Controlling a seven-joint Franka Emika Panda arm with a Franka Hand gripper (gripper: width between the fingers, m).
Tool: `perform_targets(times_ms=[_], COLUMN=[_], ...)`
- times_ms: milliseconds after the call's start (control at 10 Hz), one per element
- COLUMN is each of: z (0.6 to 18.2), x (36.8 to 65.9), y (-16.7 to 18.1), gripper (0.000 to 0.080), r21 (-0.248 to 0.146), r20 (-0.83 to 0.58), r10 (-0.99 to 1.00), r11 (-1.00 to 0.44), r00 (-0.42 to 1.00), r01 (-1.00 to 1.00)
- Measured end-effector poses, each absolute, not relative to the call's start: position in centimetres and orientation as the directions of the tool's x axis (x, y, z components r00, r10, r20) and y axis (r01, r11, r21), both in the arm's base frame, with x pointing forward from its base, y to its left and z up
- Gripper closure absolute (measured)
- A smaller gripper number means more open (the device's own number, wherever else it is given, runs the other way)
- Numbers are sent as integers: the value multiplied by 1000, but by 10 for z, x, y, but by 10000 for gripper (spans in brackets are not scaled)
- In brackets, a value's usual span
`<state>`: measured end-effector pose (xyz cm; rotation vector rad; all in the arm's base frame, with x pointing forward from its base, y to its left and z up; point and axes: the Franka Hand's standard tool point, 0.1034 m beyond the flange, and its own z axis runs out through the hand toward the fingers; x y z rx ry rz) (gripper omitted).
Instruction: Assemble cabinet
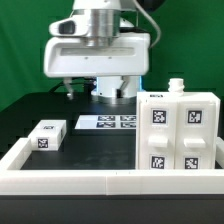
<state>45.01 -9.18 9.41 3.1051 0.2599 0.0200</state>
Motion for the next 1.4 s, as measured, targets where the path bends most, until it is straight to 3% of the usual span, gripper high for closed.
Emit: perform_targets(times_ms=[700,1400], z=[92,60], x=[449,424], y=[-89,-160], gripper=[3,3], r21=[25,-2], r20=[7,-68], r10=[179,183], r11=[-984,-983], r00=[984,981], r01=[179,183])
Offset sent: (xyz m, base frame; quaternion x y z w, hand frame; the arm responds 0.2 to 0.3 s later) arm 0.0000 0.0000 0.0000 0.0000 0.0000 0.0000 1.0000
